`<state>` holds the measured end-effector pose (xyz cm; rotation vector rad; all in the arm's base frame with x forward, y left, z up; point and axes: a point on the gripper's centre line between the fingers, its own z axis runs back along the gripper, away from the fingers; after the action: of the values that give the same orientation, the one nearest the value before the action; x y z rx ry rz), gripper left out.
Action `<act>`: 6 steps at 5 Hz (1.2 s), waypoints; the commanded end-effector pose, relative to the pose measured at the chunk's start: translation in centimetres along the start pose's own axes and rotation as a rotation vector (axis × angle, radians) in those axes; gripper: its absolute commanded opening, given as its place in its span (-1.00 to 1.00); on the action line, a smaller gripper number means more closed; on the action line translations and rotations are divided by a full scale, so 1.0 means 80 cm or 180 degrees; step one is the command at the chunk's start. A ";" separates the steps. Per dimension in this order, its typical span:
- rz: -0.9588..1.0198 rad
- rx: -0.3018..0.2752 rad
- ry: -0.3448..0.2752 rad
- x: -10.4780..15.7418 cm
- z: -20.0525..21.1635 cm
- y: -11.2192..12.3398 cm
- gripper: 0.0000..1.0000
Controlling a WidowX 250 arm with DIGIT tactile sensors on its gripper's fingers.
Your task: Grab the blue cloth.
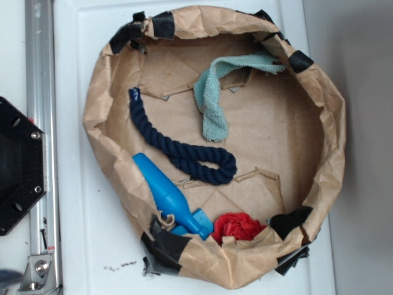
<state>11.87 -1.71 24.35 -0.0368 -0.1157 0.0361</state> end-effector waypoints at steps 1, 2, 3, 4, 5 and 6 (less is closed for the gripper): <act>0.0000 0.0000 0.0000 0.000 0.000 0.000 1.00; -0.0067 0.0015 -0.0795 0.039 -0.067 0.014 1.00; 0.0507 -0.0041 -0.1299 0.093 -0.117 0.025 1.00; 0.1035 -0.0135 -0.1524 0.146 -0.151 0.047 1.00; 0.1420 -0.0172 -0.1372 0.171 -0.186 0.071 1.00; 0.1381 -0.0011 -0.1180 0.191 -0.211 0.092 1.00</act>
<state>27.60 4.01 7.41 -0.0610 -0.4152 0.4606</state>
